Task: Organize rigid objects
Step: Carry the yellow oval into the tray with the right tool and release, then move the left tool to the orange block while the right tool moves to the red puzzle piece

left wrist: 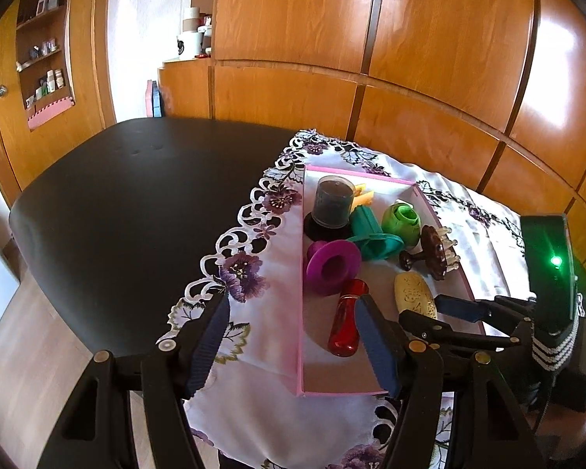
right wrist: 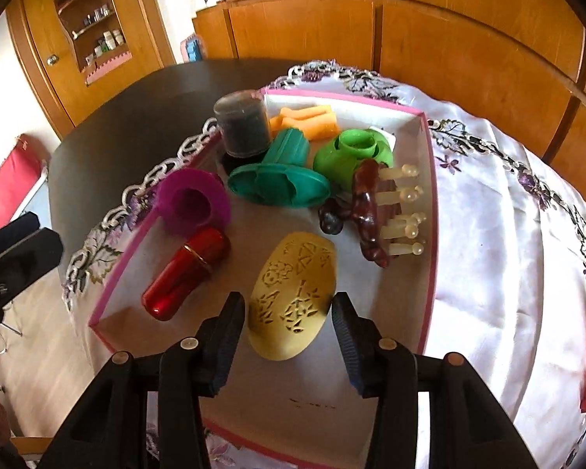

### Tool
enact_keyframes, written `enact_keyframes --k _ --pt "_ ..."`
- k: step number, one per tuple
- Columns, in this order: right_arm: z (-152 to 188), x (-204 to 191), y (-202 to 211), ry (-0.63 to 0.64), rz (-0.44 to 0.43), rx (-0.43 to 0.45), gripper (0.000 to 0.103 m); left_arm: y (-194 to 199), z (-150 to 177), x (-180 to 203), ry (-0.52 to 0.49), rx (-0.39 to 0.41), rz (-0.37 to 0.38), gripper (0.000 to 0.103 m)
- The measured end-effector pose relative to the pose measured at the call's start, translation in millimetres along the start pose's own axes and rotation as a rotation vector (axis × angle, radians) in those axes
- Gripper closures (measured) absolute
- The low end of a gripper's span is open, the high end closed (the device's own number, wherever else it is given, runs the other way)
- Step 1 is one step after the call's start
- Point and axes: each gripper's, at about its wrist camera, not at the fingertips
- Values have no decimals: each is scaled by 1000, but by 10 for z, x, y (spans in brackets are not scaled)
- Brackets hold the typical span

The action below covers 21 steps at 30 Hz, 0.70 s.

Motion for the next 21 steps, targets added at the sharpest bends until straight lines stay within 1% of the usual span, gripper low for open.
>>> enact_keyframes --k 6,10,14,21 --pt "55 -43 241 22 22 78 56 55 -2 50 -11 13 6 35" --pt "73 -28 415 16 67 134 56 65 13 104 -16 5 14 34" --pt "110 -26 590 16 151 196 56 85 24 164 -31 10 17 34" --pt "157 115 824 -24 208 266 56 118 24 296 -62 19 27 34"
Point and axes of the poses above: each gripper's, at about its wrist camera, not at the fingertips, and y roughly against the way its jaws point, x to its right, z to its underside, and after that the axes turned 12 degrees about -z, right-handed
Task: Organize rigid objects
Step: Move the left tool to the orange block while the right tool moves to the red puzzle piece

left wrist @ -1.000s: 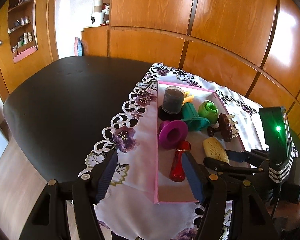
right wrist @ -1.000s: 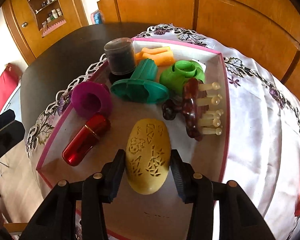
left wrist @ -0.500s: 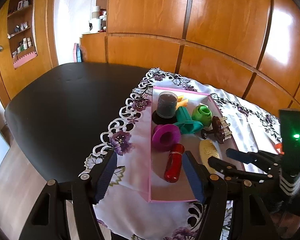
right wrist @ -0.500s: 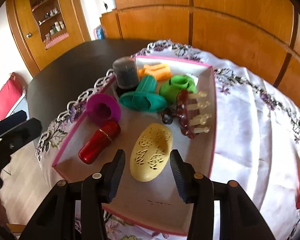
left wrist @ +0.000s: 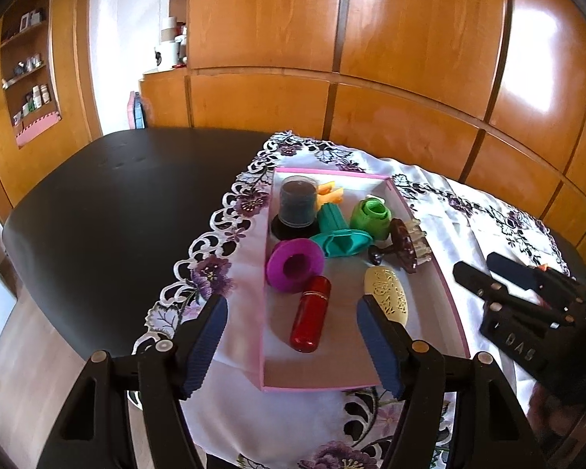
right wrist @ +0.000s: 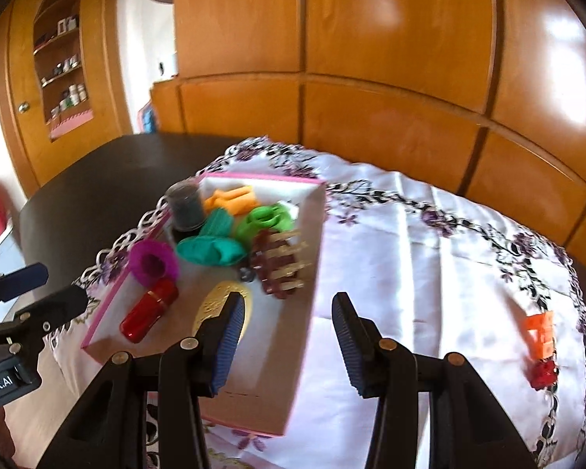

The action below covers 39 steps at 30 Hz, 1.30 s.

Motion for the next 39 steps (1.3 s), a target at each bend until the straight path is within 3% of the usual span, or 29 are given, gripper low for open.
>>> enact_keyframes --k 13,20,28,32,36,39 --pt "-39 566 340 -35 89 48 56 28 -44 332 -80 8 33 34" --pt "-73 1083 626 -54 198 75 56 56 -79 561 -135 20 58 34" --pt "-7 1907 1029 -109 393 122 56 105 -123 917 -222 43 106 34" --pt "159 2414 1105 -215 487 125 56 92 -142 1116 -266 39 126 34" --pt "269 2833 1225 -465 447 165 56 78 -158 1373 -323 39 150 34" --pt "331 2948 1295 -531 434 183 56 58 -170 1541 -355 35 171 34"
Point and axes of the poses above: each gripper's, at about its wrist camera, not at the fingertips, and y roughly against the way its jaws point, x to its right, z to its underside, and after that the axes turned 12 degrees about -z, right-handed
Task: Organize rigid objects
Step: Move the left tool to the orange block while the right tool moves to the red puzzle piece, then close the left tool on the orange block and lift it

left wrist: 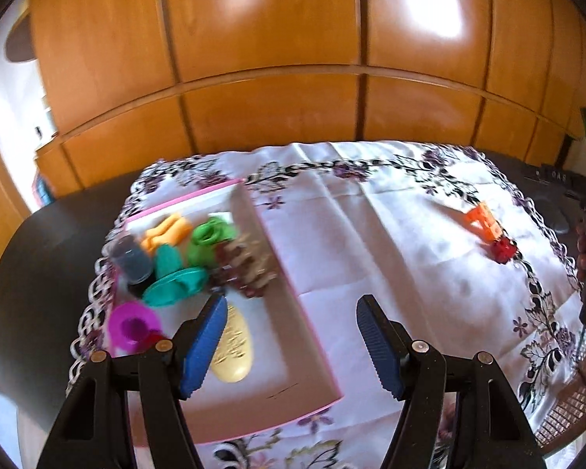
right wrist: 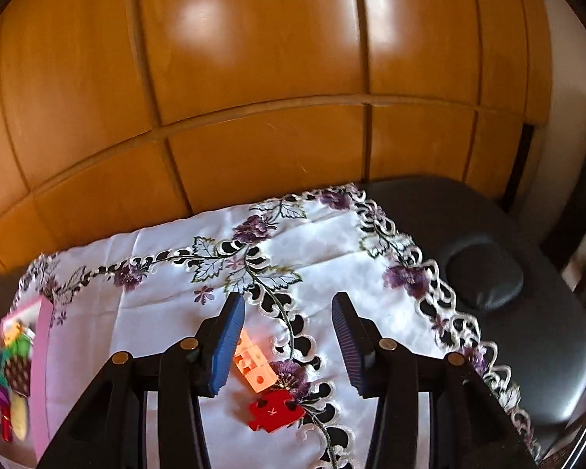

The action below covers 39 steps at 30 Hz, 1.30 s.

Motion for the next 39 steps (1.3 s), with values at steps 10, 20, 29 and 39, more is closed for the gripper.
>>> enact_keyframes --k 10,20,29,39 --pt "24 276 -67 -148 -27 -43 56 -226 -224 596 -122 -25 77 34" --pt "28 522 -32 -269 -15 -30 56 -427 -532 1272 -212 -52 190 34" --pt "39 650 -40 -348 -49 -36 56 -680 -820 1961 -200 -141 393 48" --pt "61 732 -78 -403 -77 -48 56 -1068 -1040 2590 -114 -225 447 39"
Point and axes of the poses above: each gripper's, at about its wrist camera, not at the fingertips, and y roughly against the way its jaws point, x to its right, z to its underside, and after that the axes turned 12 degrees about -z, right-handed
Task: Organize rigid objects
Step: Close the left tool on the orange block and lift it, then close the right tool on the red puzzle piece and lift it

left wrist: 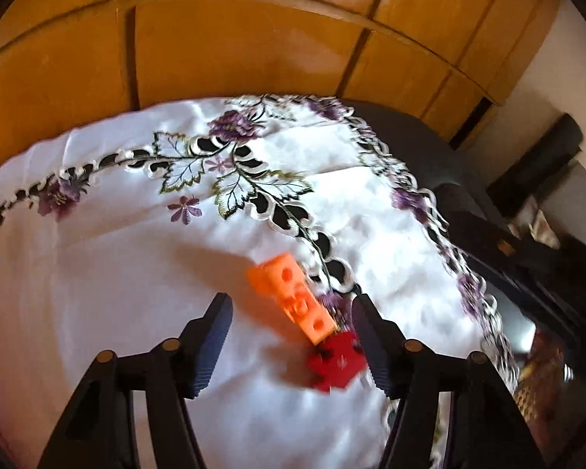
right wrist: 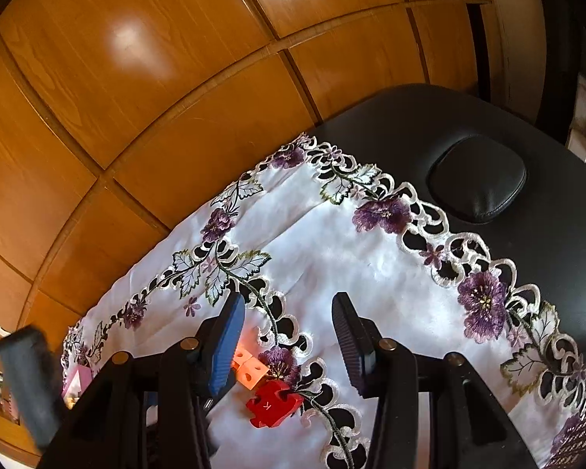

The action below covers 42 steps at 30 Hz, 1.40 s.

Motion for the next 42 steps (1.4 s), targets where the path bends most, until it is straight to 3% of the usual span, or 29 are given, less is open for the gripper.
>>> enact_keyframes --k 3,4,5,8,15,21,26,27,30,31,38,40,42 --pt "-1 7 -9 -6 -8 -4 56 -226 -77 -17 35 -29 -16 45" --pt "-1 7 -17 -6 -10 -7 56 -299 -82 -24 38 -45 -15 62" --pt "0 7 -21 -5 -11 -10 56 -359 -84 -43 53 -64 34 65" --pt "7 20 -46 -10 -14 -23 56 -283 -51 -87 58 -33 55 81" --pt "62 19 -211 -10 -29 -112 56 3 316 -373 18 -7 17 81" --pt "138 -5 -331 14 -9 -178 56 290 752 -632 35 -33 61 81" --pt "187 -63 -387 51 -4 -211 56 429 990 -689 7 -19 51 81" --pt "195 -79 -395 61 0 -214 56 420 1011 -683 -3 -30 49 78" --pt "203 -86 -414 68 10 -220 56 381 1045 -678 -6 -47 23 51" --pt "203 -79 -416 66 14 -220 56 385 1047 -679 0 -40 26 50" --pt "199 -41 -429 54 34 -224 56 385 931 -534 -39 -3 -39 52" --pt "203 -42 -434 52 29 -230 56 325 918 -499 -62 -14 -61 78" --pt "218 -60 -449 55 13 -246 56 320 942 -502 -62 -4 -67 79"
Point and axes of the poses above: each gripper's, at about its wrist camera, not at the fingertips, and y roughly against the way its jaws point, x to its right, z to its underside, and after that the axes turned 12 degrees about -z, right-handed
